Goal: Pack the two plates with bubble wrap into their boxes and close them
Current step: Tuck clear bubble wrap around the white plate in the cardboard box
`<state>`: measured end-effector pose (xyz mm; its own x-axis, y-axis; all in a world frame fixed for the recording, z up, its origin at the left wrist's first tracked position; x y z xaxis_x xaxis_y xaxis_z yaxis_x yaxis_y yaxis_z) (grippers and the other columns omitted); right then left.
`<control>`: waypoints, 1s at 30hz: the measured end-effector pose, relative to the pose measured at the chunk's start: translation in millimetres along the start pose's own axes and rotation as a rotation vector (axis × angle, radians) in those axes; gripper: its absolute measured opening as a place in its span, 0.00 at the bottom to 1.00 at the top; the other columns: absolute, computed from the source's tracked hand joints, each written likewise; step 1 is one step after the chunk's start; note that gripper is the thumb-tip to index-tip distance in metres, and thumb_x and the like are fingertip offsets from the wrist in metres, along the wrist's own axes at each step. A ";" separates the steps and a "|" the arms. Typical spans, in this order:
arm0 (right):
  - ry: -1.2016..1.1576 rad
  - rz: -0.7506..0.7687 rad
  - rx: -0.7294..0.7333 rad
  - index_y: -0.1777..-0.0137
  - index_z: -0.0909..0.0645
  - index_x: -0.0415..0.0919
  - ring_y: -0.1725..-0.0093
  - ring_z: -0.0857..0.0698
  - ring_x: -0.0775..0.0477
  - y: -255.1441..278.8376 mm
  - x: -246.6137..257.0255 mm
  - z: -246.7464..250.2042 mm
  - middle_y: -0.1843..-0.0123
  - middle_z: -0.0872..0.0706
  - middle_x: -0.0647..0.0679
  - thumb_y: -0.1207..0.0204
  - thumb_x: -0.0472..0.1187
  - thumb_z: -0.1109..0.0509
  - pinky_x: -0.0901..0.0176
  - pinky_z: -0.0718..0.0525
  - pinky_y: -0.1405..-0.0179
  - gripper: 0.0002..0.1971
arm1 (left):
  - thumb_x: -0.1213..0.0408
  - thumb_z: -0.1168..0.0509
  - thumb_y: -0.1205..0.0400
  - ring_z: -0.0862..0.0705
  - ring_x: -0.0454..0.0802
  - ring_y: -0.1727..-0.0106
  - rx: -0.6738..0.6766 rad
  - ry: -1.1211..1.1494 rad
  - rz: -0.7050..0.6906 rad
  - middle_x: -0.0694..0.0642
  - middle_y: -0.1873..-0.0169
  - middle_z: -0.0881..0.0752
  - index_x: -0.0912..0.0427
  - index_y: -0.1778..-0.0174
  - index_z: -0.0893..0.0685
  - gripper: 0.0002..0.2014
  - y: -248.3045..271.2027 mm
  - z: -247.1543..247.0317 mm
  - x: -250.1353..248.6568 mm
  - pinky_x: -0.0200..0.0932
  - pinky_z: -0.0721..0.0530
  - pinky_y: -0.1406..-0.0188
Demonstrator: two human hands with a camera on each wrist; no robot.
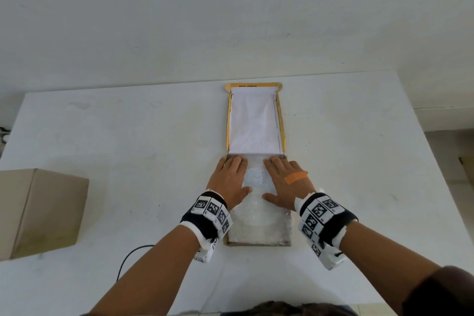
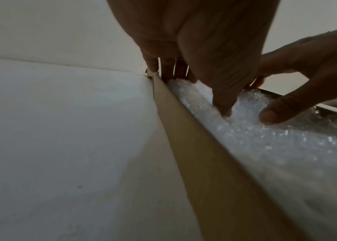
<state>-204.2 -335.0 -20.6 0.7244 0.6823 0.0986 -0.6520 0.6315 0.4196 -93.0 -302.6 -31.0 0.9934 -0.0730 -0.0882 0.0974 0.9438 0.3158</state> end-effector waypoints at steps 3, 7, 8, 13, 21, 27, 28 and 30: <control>0.022 -0.012 0.008 0.19 0.47 0.39 0.23 0.36 0.40 -8.1 -1.5 2.9 0.21 0.38 0.43 0.30 0.66 0.35 0.49 0.38 0.24 0.47 | 0.44 0.41 0.19 0.38 0.55 0.22 0.021 -0.015 -0.002 0.58 0.25 0.34 0.62 0.20 0.43 0.37 -3.1 -0.2 1.3 0.50 0.52 0.18; -0.043 -0.022 0.102 0.20 0.46 0.42 0.22 0.37 0.43 -18.6 -5.5 2.3 0.21 0.38 0.46 0.38 0.68 0.29 0.48 0.38 0.23 0.53 | 0.44 0.41 0.20 0.37 0.55 0.23 0.037 -0.015 0.003 0.57 0.26 0.34 0.61 0.21 0.42 0.36 -4.8 -0.9 2.5 0.50 0.52 0.19; -0.066 -0.025 0.137 0.19 0.47 0.43 0.21 0.39 0.44 -20.2 -7.7 2.5 0.20 0.39 0.47 0.40 0.69 0.27 0.48 0.38 0.22 0.55 | 0.44 0.41 0.19 0.37 0.55 0.23 0.040 -0.019 0.007 0.57 0.26 0.34 0.61 0.21 0.43 0.36 -4.9 -0.8 2.7 0.50 0.52 0.19; -0.083 0.010 0.277 0.18 0.52 0.46 0.19 0.44 0.46 -19.3 -17.1 -5.0 0.17 0.47 0.50 0.45 0.70 0.25 0.47 0.39 0.21 0.61 | 0.45 0.44 0.17 0.43 0.56 0.20 0.104 -0.004 0.031 0.57 0.23 0.39 0.61 0.19 0.48 0.36 -0.9 -6.0 2.5 0.53 0.54 0.19; -0.054 0.060 0.204 0.17 0.62 0.45 0.16 0.54 0.43 -1.8 -8.5 -10.6 0.15 0.54 0.43 0.40 0.70 0.28 0.49 0.57 0.18 0.62 | 0.45 0.50 0.15 0.57 0.57 0.17 0.128 -0.043 0.077 0.59 0.17 0.53 0.62 0.18 0.56 0.37 11.9 -6.3 -2.8 0.55 0.62 0.20; 0.007 0.074 0.257 0.19 0.71 0.48 0.17 0.67 0.44 12.7 -5.2 -23.7 0.17 0.69 0.41 0.41 0.74 0.31 0.41 0.66 0.19 0.65 | 0.29 0.50 0.24 0.65 0.55 0.17 0.185 -0.038 -0.008 0.60 0.18 0.62 0.61 0.18 0.59 0.49 36.9 -9.4 -1.9 0.59 0.66 0.21; 0.017 0.071 0.268 0.19 0.71 0.49 0.18 0.68 0.43 13.0 -5.2 -25.5 0.17 0.71 0.40 0.44 0.75 0.30 0.39 0.66 0.19 0.67 | 0.26 0.48 0.28 0.66 0.55 0.18 0.221 -0.047 -0.023 0.60 0.18 0.63 0.60 0.18 0.60 0.55 41.3 -12.0 -1.0 0.61 0.67 0.21; 0.048 0.067 0.293 0.19 0.73 0.49 0.18 0.70 0.42 12.2 -5.0 -28.5 0.18 0.73 0.40 0.49 0.76 0.28 0.38 0.66 0.20 0.71 | 0.22 0.44 0.35 0.69 0.55 0.18 0.287 -0.079 -0.039 0.60 0.19 0.67 0.60 0.18 0.63 0.62 48.6 -17.9 1.0 0.63 0.68 0.22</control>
<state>-222.2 -320.2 -41.7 0.6657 0.7402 0.0946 -0.6003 0.4559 0.6570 -88.3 -251.1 -32.6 0.9891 -0.1431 -0.0350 0.1375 0.8109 0.5688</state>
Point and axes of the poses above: each hand's wrist, its own y-axis away from the middle knuckle, its own z-axis out of the back of the hand, x = y × z, the point moved 8 cm from there along -y, towards the middle knuckle
